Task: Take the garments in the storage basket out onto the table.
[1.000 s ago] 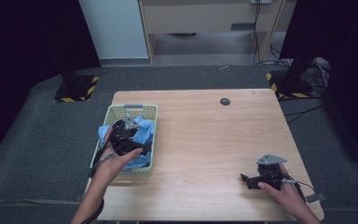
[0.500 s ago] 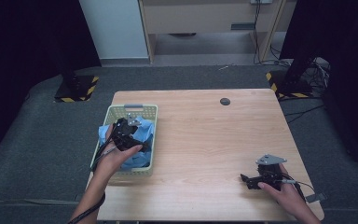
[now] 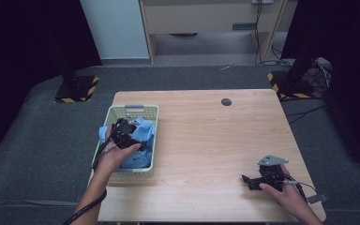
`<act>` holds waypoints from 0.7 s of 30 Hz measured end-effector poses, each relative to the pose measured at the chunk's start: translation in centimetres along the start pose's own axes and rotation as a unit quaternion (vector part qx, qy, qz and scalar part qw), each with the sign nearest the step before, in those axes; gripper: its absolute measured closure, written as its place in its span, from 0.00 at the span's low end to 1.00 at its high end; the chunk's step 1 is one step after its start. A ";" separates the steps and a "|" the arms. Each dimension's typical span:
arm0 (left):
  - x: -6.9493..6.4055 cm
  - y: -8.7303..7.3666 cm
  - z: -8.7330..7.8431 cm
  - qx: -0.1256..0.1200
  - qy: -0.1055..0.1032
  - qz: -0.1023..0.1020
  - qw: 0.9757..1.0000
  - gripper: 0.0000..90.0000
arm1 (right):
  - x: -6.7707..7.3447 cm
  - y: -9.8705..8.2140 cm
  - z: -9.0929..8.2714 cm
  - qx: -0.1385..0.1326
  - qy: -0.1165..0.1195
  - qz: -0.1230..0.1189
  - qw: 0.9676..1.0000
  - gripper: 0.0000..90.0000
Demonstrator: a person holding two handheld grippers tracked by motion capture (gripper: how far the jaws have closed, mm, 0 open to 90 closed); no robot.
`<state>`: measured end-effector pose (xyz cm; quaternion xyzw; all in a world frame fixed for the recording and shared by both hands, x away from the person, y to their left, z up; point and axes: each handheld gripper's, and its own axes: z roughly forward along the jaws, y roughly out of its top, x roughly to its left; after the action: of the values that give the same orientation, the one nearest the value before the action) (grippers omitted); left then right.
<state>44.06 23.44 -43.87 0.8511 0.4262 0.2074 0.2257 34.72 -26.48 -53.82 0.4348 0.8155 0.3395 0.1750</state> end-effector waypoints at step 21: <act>1.1 -0.7 2.4 0.020 -0.004 -0.011 1.000 0.03 | 0.1 0.0 0.0 0.000 0.000 -0.001 1.000 0.01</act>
<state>45.50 24.19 -46.08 0.8518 0.4387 0.1925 0.2123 34.63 -26.46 -53.82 0.4334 0.8162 0.3396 0.1752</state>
